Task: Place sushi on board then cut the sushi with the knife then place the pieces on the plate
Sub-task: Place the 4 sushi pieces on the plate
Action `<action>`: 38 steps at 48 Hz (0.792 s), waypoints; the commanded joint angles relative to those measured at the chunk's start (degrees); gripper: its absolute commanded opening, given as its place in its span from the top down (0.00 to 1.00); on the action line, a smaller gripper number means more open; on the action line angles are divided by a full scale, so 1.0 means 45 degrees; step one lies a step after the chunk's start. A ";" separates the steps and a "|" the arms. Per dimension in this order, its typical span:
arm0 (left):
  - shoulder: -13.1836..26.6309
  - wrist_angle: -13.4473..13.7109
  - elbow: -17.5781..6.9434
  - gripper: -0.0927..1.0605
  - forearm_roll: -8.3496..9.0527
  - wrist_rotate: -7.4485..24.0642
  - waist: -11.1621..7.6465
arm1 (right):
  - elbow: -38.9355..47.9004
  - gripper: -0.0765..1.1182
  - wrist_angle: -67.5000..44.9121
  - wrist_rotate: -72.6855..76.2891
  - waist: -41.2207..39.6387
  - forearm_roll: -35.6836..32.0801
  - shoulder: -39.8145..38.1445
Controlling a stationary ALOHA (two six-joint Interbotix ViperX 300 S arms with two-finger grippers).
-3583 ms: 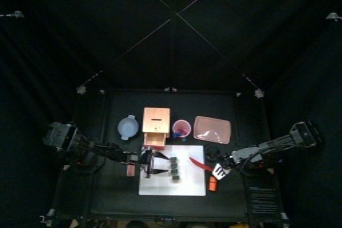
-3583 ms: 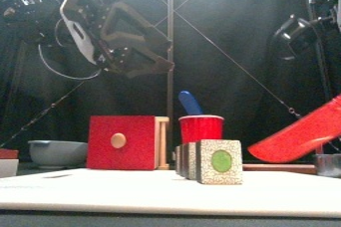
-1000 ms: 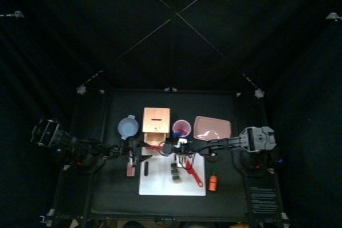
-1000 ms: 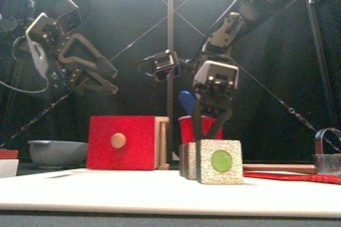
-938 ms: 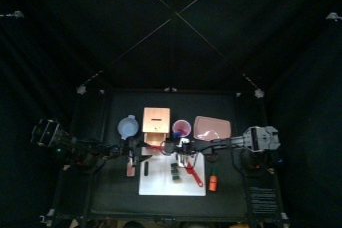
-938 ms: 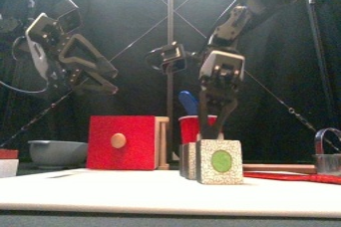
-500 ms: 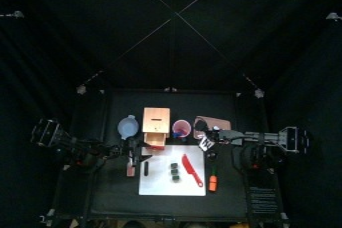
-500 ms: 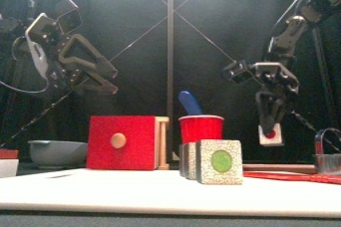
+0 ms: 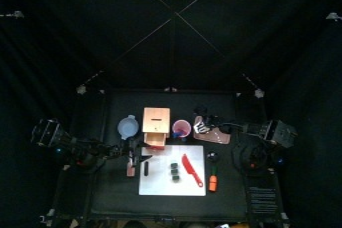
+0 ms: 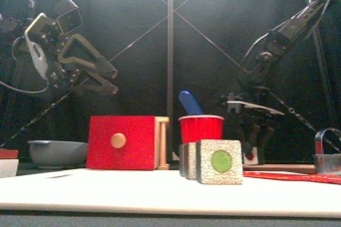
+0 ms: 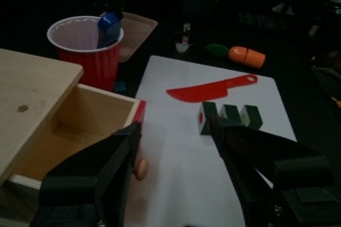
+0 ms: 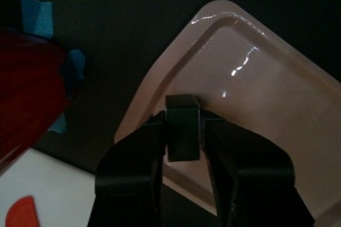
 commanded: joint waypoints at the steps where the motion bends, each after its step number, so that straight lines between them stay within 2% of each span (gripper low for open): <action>1: -0.0020 -0.0059 -0.0117 0.13 0.0176 0.0039 -0.0039 | -0.0273 0.27 0.0234 0.0059 -0.0117 -0.0020 -0.0293; 5: -0.0020 -0.0039 -0.0098 0.13 0.0195 0.0020 -0.0039 | -0.0254 0.23 0.0566 0.0020 -0.0176 -0.0137 -0.0254; 13: -0.0020 -0.0039 -0.0117 0.13 0.0176 -0.0078 -0.0039 | -0.0332 0.23 0.0723 0.0117 -0.0059 -0.0586 -0.0547; 18: 0.0000 -0.0039 -0.0195 0.13 0.0156 -0.0078 -0.0039 | -0.0332 0.23 0.1230 0.0059 0.0254 -0.0527 -0.1328; 29: 0.0000 -0.0039 -0.0234 0.13 0.0156 -0.0078 -0.0039 | 0.0176 0.23 0.1680 -0.0430 0.4160 -0.0957 -0.2813; 34: 0.0000 -0.0039 -0.0312 0.13 0.0059 -0.0078 -0.0039 | -0.0117 0.23 0.1621 -0.1133 0.6230 -0.0957 -0.2480; 38: -0.0020 -0.0039 -0.0508 0.13 0.0020 -0.0059 -0.0039 | -0.0645 0.23 0.1699 -0.1641 0.7227 -0.0957 -0.1777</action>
